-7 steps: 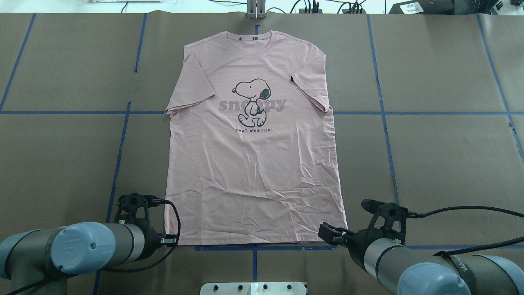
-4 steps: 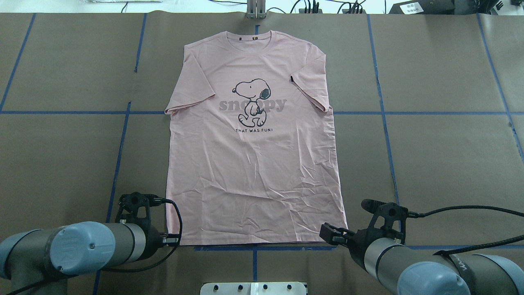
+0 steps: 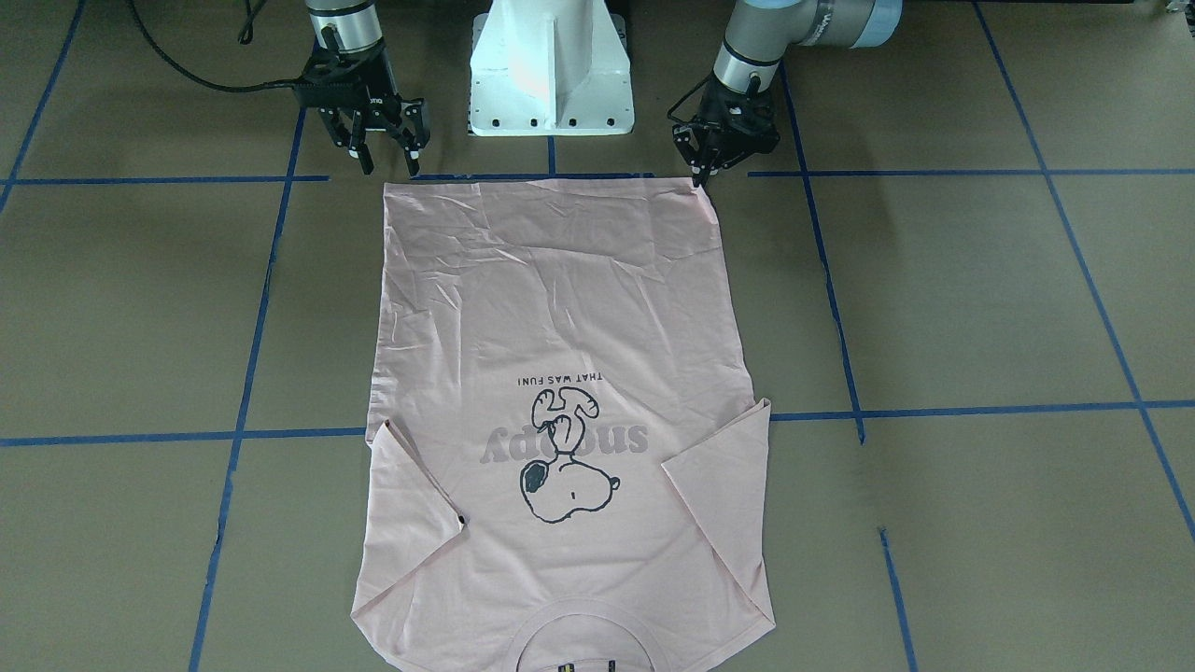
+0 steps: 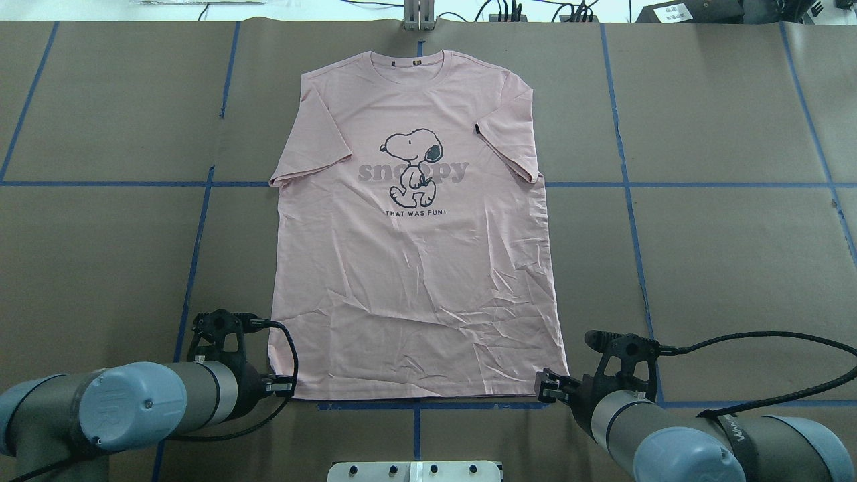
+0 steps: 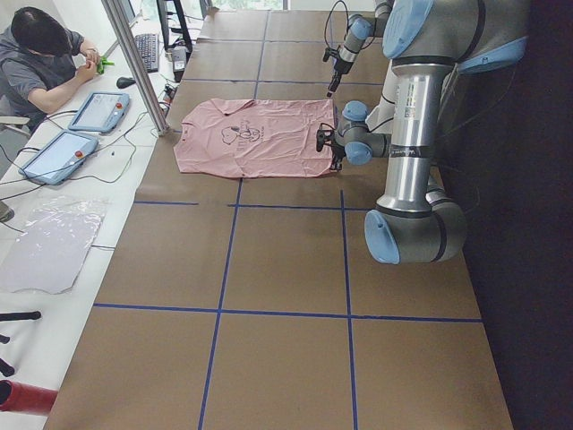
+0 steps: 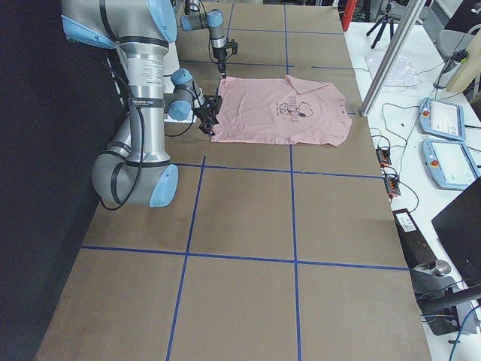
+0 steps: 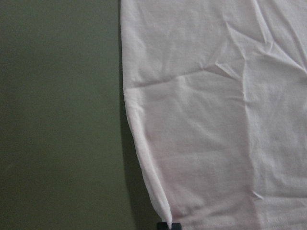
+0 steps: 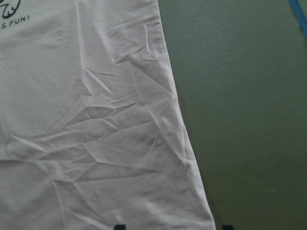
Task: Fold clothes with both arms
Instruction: 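Position both grippers at the hem corners and pinch the fabric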
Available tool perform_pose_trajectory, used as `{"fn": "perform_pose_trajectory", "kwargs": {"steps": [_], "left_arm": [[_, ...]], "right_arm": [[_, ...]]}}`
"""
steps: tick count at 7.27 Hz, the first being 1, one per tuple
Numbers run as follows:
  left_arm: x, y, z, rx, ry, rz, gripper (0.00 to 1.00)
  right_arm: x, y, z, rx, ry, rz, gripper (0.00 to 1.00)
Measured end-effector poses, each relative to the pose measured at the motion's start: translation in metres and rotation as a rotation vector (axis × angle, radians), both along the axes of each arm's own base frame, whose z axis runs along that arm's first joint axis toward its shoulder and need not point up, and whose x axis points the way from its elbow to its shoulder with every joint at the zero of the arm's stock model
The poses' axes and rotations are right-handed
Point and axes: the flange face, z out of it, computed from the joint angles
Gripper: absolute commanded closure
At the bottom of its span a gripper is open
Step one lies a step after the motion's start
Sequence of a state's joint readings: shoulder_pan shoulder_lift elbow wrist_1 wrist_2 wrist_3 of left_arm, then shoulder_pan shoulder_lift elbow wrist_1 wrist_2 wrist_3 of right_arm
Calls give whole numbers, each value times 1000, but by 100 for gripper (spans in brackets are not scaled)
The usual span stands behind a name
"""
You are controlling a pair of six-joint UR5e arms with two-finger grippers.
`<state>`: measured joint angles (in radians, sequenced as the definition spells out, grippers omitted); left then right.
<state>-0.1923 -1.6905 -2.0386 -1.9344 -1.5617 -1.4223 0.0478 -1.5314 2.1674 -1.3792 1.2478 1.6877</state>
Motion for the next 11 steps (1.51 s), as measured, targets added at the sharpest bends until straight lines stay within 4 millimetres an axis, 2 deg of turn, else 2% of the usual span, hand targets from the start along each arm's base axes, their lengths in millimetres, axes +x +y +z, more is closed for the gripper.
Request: {"fn": "perform_pose_trajectory", "kwargs": {"steps": [4, 11], "left_arm": [[-3, -7, 0, 29, -6, -5, 100], [-9, -14, -5, 50, -2, -7, 100]], "right_arm": [[-11, -3, 25, 5, 69, 0, 48], [-32, -6, 28, 23, 87, -6, 54]]}}
